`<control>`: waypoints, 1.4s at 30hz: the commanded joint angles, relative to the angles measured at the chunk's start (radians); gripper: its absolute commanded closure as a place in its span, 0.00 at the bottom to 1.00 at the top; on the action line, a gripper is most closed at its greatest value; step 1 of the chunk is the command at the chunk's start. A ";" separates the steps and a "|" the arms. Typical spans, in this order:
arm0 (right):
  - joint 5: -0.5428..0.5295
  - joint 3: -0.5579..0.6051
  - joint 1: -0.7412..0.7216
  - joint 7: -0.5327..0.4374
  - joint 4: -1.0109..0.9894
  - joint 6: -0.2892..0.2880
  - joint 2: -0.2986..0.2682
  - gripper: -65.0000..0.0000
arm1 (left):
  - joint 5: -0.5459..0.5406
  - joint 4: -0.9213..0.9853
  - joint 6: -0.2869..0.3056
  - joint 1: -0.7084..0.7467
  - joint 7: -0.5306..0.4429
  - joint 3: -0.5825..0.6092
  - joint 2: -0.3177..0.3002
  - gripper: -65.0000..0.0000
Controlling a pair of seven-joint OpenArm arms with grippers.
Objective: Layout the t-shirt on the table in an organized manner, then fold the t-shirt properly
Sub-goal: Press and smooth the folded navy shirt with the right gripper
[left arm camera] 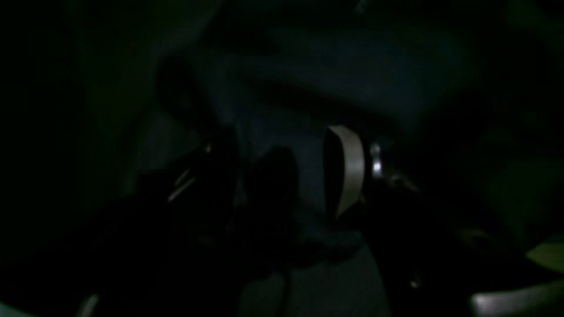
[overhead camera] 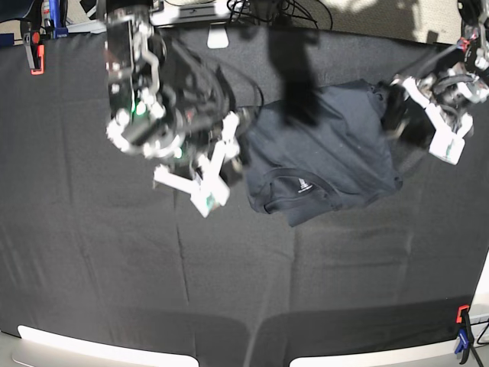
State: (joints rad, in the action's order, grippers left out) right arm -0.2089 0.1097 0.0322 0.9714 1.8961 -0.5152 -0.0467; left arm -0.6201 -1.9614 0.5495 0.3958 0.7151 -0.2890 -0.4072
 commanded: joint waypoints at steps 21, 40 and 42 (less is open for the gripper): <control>-0.060 0.003 -0.399 0.082 -0.599 0.018 0.128 0.62 | 0.096 0.344 0.125 0.020 0.030 -0.004 0.087 0.55; 0.063 0.003 -0.602 -0.297 -0.974 0.019 0.154 0.62 | 0.095 0.344 0.126 0.051 0.077 -0.004 0.071 0.55; 0.085 0.003 -0.618 -0.343 -0.995 0.019 0.154 0.62 | 0.096 0.344 0.140 0.069 0.077 -0.004 0.066 0.55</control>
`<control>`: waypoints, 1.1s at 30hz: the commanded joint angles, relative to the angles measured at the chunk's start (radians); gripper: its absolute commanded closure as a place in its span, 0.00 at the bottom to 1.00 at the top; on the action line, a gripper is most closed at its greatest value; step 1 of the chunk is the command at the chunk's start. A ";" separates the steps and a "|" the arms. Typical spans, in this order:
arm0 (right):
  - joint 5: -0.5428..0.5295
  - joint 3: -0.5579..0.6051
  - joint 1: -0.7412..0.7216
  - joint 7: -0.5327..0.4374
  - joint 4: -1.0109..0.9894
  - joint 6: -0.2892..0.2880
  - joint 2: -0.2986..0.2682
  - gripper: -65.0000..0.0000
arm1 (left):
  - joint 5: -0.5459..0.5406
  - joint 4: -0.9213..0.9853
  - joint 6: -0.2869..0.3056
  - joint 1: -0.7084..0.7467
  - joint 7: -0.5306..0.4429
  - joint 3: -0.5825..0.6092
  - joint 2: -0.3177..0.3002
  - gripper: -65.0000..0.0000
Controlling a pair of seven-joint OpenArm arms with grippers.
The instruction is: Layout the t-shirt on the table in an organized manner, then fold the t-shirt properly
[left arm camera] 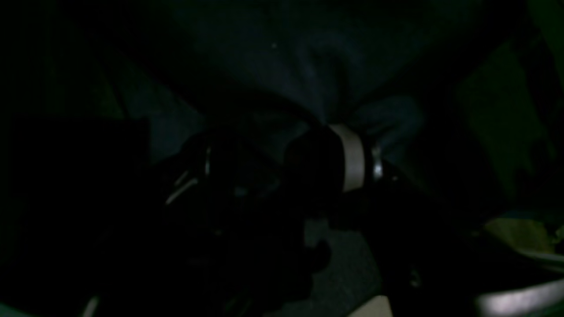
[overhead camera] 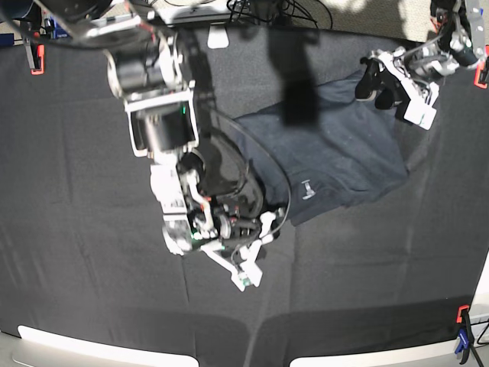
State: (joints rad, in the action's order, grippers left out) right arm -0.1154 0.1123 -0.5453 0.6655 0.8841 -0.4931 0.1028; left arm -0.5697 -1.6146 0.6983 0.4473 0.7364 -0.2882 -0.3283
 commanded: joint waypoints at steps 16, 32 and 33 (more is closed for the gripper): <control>-0.021 0.000 -0.105 0.035 0.061 -0.008 -0.023 0.62 | 0.045 -0.002 0.000 0.048 0.051 -0.005 -0.110 0.55; -0.151 -0.002 0.106 0.294 0.550 -0.064 -0.086 0.62 | -0.172 -0.053 0.000 -0.043 0.052 -0.154 -0.229 0.55; -0.151 -0.002 0.128 0.298 0.562 -0.064 -0.086 0.62 | -0.173 -0.053 0.000 -0.053 0.053 -0.169 -0.229 0.55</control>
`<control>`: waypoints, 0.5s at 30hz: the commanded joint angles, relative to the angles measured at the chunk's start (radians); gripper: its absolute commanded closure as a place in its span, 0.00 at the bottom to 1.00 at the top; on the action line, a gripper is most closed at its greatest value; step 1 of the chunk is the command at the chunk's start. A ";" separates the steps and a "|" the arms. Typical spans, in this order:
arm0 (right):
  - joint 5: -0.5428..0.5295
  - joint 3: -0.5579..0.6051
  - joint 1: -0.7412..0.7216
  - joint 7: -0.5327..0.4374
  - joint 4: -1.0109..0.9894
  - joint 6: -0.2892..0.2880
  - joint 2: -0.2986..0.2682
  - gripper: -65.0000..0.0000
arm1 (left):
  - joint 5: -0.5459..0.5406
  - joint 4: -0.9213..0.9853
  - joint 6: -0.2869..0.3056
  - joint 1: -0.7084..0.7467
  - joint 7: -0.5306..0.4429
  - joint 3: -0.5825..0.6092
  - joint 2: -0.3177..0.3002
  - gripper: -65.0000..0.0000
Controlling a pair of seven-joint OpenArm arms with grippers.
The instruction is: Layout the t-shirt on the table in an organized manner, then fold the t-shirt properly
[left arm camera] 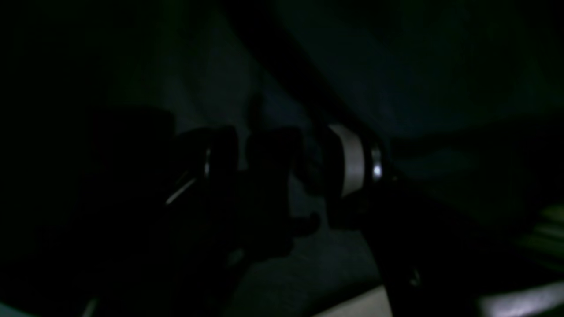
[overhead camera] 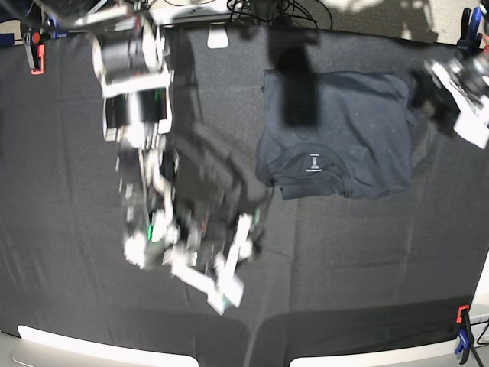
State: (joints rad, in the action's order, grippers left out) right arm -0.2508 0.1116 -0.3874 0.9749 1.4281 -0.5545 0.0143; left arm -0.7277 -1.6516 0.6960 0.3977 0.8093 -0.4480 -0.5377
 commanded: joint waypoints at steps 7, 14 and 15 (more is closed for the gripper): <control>-0.015 -0.004 0.121 -0.001 0.133 -0.003 0.002 0.62 | -0.019 -0.016 0.002 -0.015 -0.023 -0.031 -0.020 0.55; -0.024 -0.068 0.301 0.089 0.435 -0.002 0.002 0.62 | -0.054 -0.016 0.002 -0.015 -0.100 -0.037 -0.011 0.56; -0.036 -0.086 0.335 0.089 0.475 -0.002 0.002 0.62 | -0.040 -0.016 0.002 -0.015 -0.100 -0.037 -0.007 0.58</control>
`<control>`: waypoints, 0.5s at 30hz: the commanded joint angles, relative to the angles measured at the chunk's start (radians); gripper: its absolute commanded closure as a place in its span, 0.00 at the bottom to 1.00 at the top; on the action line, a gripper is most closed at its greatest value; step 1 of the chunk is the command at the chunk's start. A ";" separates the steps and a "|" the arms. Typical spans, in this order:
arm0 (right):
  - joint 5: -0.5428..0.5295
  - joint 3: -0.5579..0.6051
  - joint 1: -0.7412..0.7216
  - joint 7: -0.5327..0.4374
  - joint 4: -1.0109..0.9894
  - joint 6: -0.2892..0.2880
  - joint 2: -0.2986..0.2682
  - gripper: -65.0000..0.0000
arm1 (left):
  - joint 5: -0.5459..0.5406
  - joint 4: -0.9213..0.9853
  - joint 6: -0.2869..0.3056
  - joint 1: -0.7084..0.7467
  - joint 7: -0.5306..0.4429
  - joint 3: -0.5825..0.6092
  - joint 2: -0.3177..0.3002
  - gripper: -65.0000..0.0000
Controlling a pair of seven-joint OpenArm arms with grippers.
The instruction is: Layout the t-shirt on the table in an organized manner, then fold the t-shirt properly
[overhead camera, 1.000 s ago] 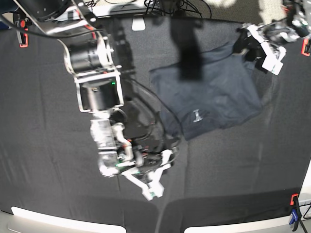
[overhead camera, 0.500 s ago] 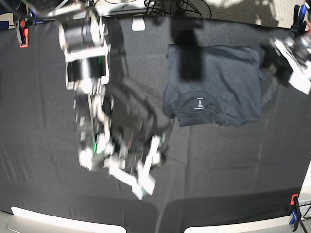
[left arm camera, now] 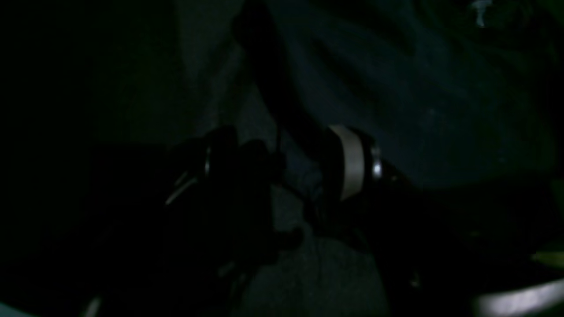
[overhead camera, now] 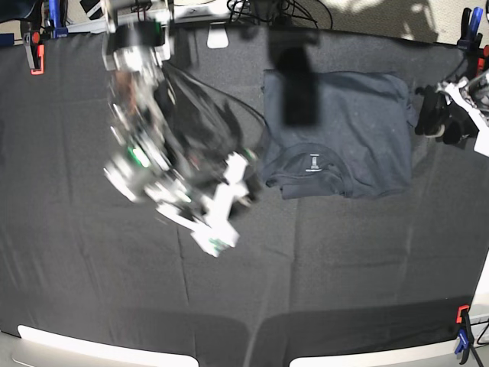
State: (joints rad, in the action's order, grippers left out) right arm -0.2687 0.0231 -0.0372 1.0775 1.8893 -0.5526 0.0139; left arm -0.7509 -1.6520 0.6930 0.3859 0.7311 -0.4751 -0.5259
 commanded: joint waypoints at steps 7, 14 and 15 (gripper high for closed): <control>-0.100 -0.156 0.225 -0.013 0.235 -0.010 0.002 0.62 | -0.010 -0.016 0.005 0.002 -0.021 -0.010 0.039 0.67; -0.136 -0.283 0.402 -0.014 0.325 -0.045 0.003 0.62 | 0.009 -0.017 0.005 0.047 -0.033 -0.015 0.143 0.67; -0.136 -0.298 0.419 -0.015 0.326 -0.047 0.003 0.62 | 0.029 -0.017 0.005 0.050 -0.041 -0.019 0.157 0.67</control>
State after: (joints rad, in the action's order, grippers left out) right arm -0.3912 -0.2752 0.3836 1.0824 2.1941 -0.5877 0.0193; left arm -0.7006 -1.6520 0.6926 0.4381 0.7155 -0.4824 -0.3523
